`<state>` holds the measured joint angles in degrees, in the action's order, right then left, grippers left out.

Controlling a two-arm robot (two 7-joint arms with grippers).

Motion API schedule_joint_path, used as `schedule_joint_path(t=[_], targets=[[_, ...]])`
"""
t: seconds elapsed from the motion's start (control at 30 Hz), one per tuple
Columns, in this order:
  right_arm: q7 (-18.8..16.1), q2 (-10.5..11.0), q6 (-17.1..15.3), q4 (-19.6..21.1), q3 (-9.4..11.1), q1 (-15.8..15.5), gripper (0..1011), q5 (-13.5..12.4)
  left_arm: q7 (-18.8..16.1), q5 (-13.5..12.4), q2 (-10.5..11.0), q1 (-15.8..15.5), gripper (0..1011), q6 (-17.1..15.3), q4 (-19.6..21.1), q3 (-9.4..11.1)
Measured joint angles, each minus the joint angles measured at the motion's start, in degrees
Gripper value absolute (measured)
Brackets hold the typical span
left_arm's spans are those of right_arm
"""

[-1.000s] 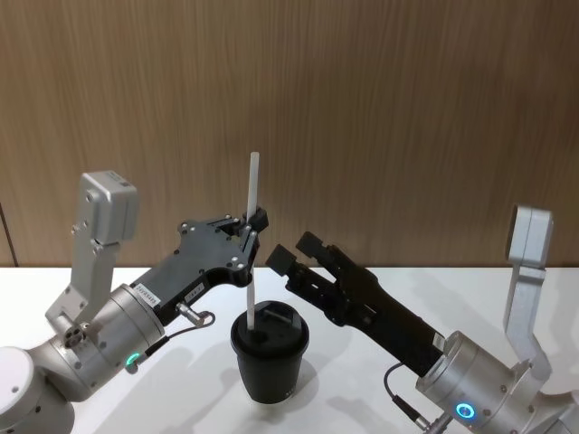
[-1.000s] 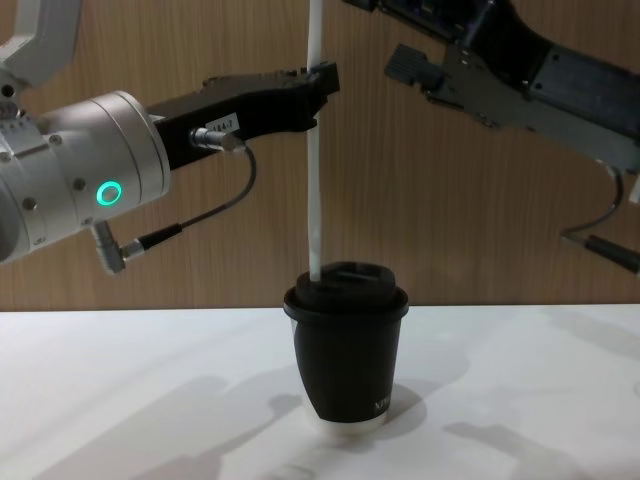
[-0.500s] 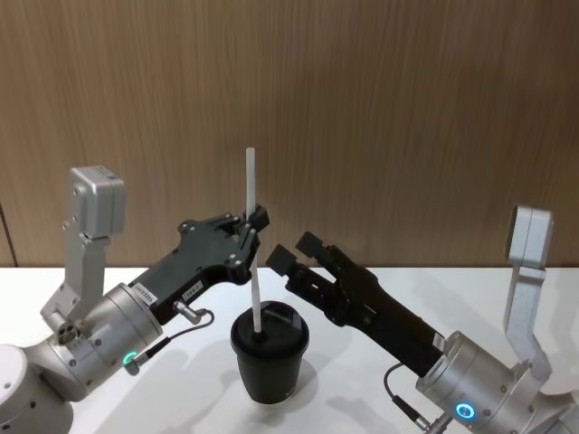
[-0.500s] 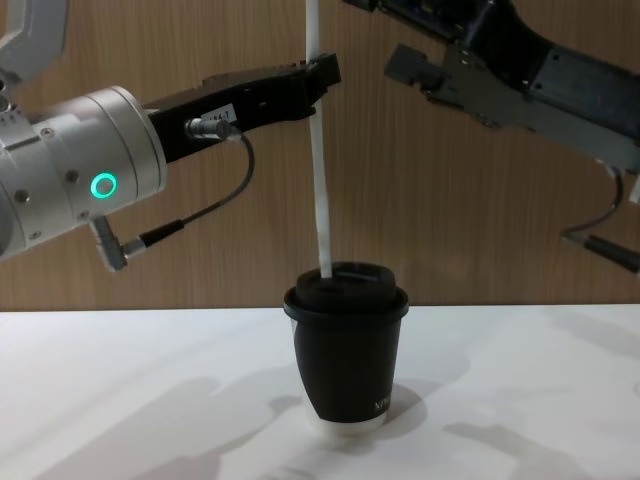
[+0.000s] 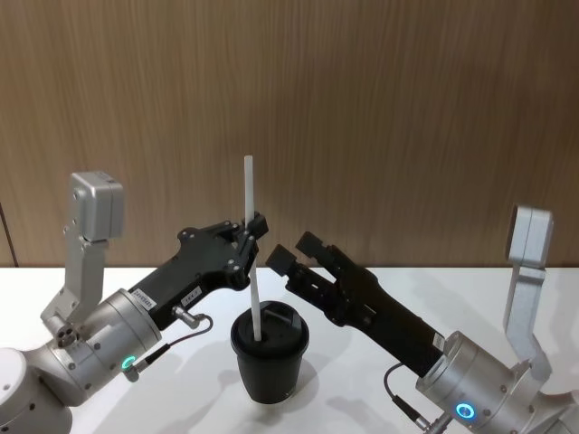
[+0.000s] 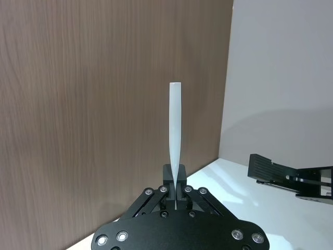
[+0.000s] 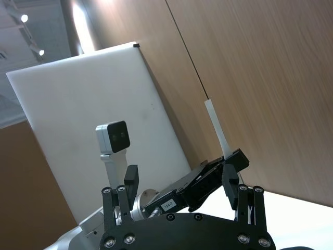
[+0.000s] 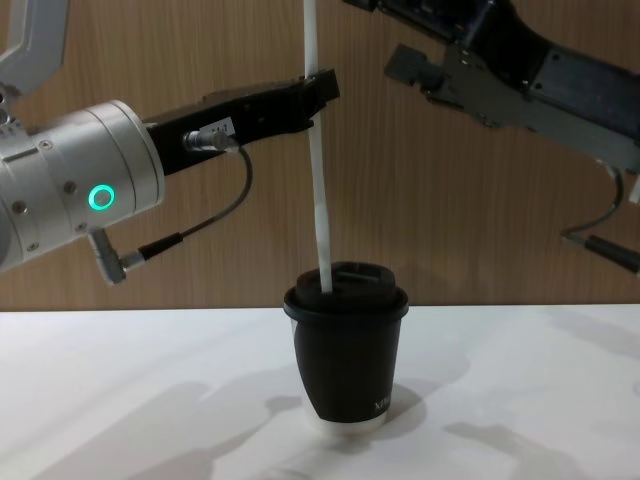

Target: Pick up the straw with one hand, pass it to the other hand, and insert it into the cup.

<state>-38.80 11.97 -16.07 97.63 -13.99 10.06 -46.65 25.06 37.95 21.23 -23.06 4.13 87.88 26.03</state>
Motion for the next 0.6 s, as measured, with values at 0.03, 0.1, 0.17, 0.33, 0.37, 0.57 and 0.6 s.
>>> schedule_joint_path(t=[0.03,0.1,0.17,0.33,0.37,0.57,0.6], targets=[[0.0,0.0,0.0,0.0,0.0,0.0,1001,0.0,0.07,0.0,-0.05,0.05,14,-0.07,-0.08,-0.05],[0.0,0.0,0.0,0.0,0.0,0.0,1001,0.0,0.09,-0.01,-0.1,0.09,14,-0.11,-0.14,-0.1],[0.0,0.0,0.0,0.0,0.0,0.0,1001,0.0,0.09,-0.13,-0.18,0.16,12,-0.13,-0.22,-0.17],[0.0,0.0,0.0,0.0,0.0,0.0,1001,0.0,-0.01,-0.78,-0.47,0.3,14,-0.12,-0.38,-0.21],[0.0,0.0,0.0,0.0,0.0,0.0,1001,0.0,-0.03,-0.86,-0.52,0.31,14,-0.11,-0.41,-0.2],[0.0,0.0,0.0,0.0,0.0,0.0,1001,0.0,-0.04,-1.38,-0.95,0.36,14,-0.01,-0.75,-0.21],[0.0,0.0,0.0,0.0,0.0,0.0,1001,0.0,-0.04,-1.43,-1.01,0.36,13,0.01,-0.79,-0.2]])
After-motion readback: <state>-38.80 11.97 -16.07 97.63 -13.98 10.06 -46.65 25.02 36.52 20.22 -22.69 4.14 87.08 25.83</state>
